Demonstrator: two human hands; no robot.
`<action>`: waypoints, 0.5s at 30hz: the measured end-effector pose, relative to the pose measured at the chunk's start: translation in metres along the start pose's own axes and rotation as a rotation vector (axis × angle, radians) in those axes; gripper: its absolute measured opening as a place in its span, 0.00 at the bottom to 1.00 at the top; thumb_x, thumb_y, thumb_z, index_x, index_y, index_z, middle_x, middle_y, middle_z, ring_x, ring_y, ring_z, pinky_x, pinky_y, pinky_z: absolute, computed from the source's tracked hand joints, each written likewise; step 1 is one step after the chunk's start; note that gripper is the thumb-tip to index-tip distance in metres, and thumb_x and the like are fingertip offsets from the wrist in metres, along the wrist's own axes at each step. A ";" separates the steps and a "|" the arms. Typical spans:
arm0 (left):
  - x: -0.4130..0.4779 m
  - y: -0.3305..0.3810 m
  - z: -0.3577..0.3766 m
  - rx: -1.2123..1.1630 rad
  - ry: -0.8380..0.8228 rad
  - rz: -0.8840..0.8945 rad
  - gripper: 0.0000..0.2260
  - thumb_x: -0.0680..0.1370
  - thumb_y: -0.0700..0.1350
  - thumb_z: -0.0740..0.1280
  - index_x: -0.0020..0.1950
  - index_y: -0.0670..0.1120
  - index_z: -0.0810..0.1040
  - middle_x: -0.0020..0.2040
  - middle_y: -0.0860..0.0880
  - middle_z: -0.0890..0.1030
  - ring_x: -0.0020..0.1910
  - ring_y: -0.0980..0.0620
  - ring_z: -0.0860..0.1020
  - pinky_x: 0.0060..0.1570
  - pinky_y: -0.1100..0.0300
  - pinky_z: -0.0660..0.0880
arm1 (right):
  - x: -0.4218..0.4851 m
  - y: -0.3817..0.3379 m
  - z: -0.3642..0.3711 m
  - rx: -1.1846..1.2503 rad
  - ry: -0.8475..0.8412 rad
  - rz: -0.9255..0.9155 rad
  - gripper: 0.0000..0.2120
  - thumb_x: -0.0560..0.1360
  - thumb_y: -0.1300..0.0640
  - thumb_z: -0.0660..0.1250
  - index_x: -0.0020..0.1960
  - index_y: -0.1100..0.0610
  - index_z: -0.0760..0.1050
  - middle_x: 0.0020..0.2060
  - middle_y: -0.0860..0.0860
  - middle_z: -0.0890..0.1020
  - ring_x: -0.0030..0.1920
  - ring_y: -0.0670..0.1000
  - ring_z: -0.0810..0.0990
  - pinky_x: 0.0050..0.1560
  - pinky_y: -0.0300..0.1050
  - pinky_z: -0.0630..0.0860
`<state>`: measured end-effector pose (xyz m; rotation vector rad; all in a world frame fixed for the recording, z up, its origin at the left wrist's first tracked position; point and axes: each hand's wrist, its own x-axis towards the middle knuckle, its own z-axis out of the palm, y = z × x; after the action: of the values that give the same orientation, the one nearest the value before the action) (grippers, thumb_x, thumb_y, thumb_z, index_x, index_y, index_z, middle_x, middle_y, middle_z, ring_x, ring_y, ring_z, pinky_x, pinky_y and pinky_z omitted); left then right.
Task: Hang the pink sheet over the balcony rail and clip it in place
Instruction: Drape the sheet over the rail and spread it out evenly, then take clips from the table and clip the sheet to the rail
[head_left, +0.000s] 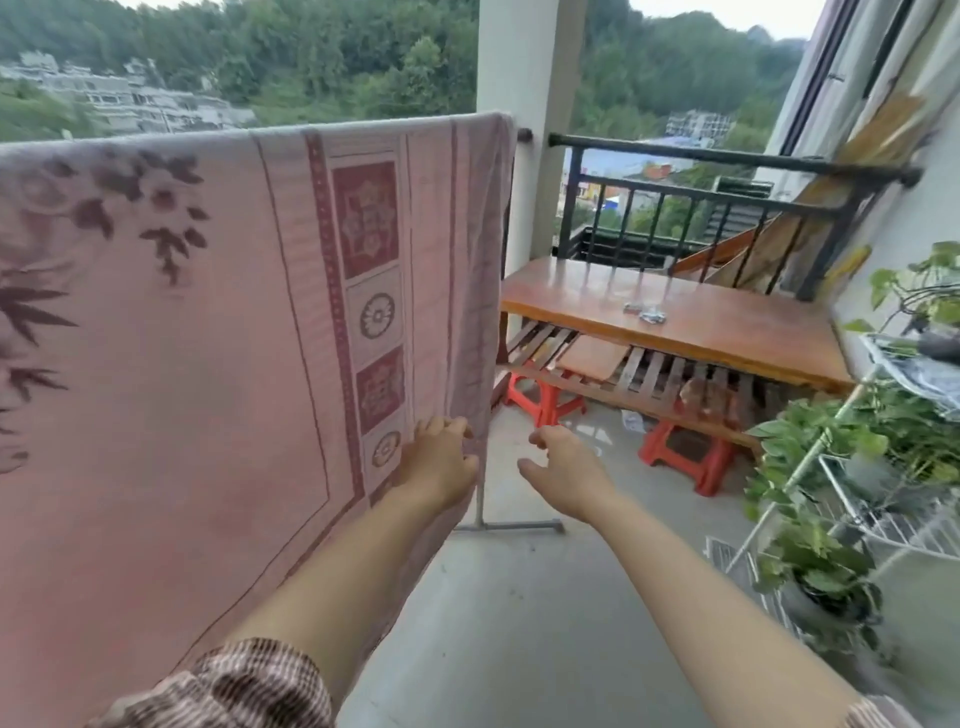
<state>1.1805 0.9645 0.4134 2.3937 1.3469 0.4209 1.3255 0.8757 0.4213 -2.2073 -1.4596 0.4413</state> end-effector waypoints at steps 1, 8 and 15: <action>0.021 0.010 0.011 0.003 -0.010 0.016 0.16 0.74 0.44 0.62 0.62 0.48 0.72 0.64 0.47 0.71 0.65 0.46 0.66 0.60 0.53 0.67 | 0.017 0.016 -0.005 -0.002 0.002 0.030 0.22 0.76 0.48 0.63 0.67 0.56 0.69 0.65 0.51 0.74 0.63 0.53 0.74 0.63 0.49 0.71; 0.188 0.107 0.105 0.014 -0.078 0.130 0.17 0.73 0.46 0.62 0.63 0.49 0.72 0.64 0.47 0.71 0.65 0.46 0.67 0.60 0.50 0.66 | 0.153 0.154 -0.063 -0.046 0.011 0.150 0.23 0.76 0.49 0.63 0.68 0.57 0.68 0.66 0.54 0.73 0.65 0.55 0.72 0.65 0.50 0.69; 0.352 0.208 0.173 0.004 -0.110 0.165 0.16 0.74 0.47 0.62 0.62 0.47 0.72 0.63 0.46 0.72 0.63 0.45 0.67 0.58 0.50 0.70 | 0.292 0.278 -0.149 -0.063 0.001 0.241 0.22 0.77 0.49 0.62 0.68 0.57 0.68 0.66 0.54 0.72 0.64 0.55 0.73 0.63 0.50 0.71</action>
<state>1.5873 1.1395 0.3811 2.5014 1.1091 0.3251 1.7286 1.0228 0.3937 -2.4451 -1.2265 0.4776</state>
